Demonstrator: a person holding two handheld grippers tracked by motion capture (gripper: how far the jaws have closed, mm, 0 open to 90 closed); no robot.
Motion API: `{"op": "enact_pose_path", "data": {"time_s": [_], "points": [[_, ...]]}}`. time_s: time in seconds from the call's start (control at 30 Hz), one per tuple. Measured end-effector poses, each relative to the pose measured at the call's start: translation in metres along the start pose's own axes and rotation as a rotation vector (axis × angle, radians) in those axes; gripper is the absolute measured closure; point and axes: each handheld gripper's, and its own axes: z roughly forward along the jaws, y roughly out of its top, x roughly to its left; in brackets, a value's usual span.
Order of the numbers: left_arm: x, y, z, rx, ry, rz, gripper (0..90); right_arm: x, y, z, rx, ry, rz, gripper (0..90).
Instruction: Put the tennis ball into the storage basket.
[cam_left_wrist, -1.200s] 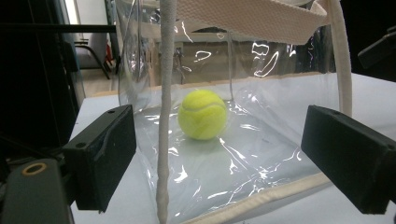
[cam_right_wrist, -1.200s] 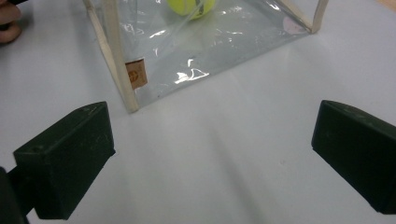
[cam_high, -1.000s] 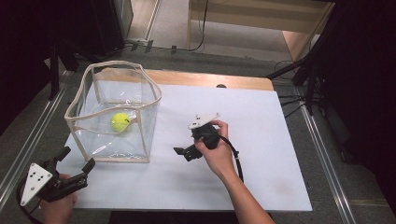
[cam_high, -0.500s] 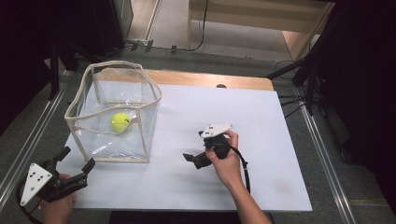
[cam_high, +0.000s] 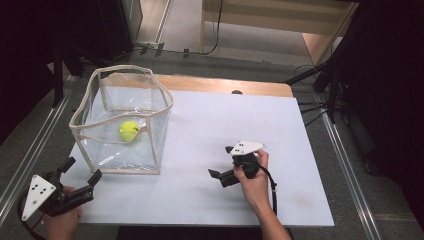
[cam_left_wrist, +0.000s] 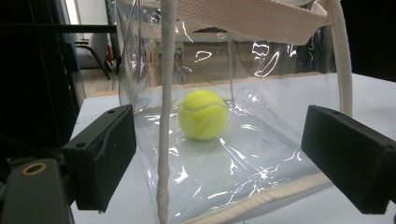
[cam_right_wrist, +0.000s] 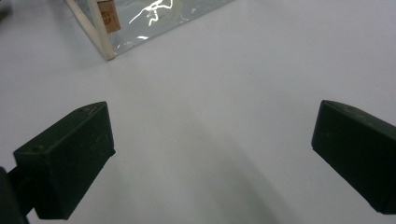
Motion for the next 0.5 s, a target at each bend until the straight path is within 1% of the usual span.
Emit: {"op": "enact_pose_path", "data": {"time_s": [0.17, 0.37, 0.47, 0.5], "points": [[0.000, 0.000, 0.000, 0.002, 0.002, 0.002, 10.4, -0.006, -0.011, -0.012, -0.015, -0.016, 0.016, 0.0], [-0.001, 0.000, 0.000, 0.004, 0.005, 0.003, 10.4, -0.012, -0.021, -0.026, -0.023, -0.051, 0.020, 0.0], [-0.001, 0.000, 0.000, 0.004, 0.005, 0.003, 10.4, -0.015, -0.028, -0.033, -0.029, -0.066, 0.036, 0.0], [-0.001, 0.000, 0.000, 0.004, 0.005, 0.003, 10.4, -0.016, -0.030, -0.034, -0.029, -0.069, 0.035, 0.0]]}}
